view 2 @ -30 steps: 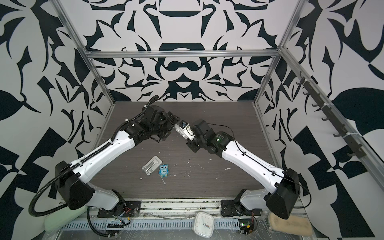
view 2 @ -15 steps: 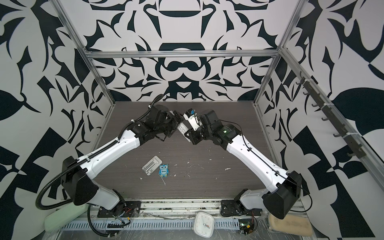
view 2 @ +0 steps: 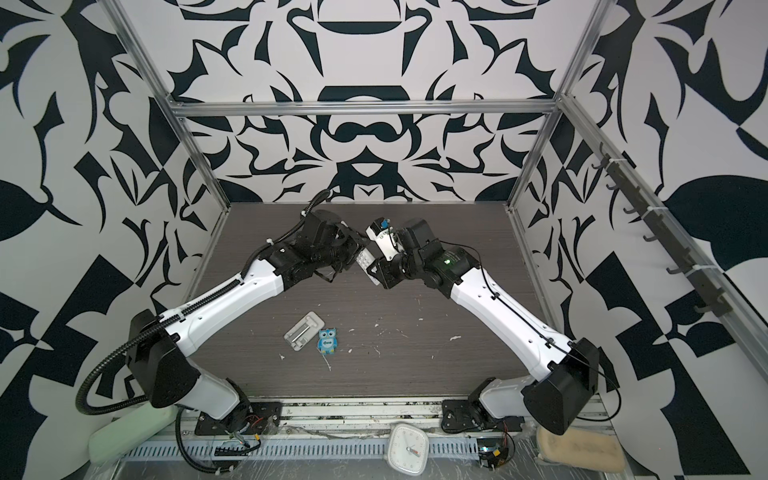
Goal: Load the batteries into the remote control
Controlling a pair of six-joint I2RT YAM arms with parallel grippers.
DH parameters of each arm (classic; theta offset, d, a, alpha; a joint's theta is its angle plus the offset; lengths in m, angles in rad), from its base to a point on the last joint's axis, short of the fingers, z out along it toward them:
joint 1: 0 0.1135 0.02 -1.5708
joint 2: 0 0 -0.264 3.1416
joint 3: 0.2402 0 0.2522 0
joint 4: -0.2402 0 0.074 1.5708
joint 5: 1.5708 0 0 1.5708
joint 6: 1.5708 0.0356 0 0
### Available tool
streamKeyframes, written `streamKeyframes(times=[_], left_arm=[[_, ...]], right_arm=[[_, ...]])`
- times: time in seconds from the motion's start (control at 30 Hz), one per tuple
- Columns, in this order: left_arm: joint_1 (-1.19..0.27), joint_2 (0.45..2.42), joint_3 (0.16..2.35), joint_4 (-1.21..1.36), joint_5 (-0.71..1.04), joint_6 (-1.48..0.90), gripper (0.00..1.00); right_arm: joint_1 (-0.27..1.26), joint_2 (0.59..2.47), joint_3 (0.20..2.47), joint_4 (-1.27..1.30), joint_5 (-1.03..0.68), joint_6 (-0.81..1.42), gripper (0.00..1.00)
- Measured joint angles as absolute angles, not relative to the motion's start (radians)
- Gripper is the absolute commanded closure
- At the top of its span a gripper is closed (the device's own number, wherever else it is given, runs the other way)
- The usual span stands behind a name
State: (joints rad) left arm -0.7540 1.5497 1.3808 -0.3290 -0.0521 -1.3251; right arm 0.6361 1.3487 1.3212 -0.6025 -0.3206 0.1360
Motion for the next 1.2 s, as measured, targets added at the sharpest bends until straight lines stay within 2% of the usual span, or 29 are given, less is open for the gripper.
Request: streamKeyframes(times=[0.13,0.3,0.47,0.77,1.2], left_arm=[[-0.754,1.552,1.391,-0.350,-0.057,-1.322,0.68],[-0.748,1.588,1.443,-0.463,-0.074,-1.240,0.70],[-0.719,1.698,1.512,-0.616,-0.096,-1.155,0.69],[-0.712,1.989,1.725,-0.826,-0.109,-0.994,0.63],[-0.722,2.223,1.868,-0.971,-0.117,-0.839,0.61]], right_arm=[[0.636,1.349,1.321,-0.603,-0.322,0.136,0.70],[0.636,1.339,1.321,-0.633,-0.298,0.115,0.36],[0.633,1.267,1.319,-0.669,-0.236,0.068,0.22],[0.610,1.171,1.269,-0.695,-0.174,0.052,0.19],[0.588,1.170,1.214,-0.699,-0.134,0.061,0.18]])
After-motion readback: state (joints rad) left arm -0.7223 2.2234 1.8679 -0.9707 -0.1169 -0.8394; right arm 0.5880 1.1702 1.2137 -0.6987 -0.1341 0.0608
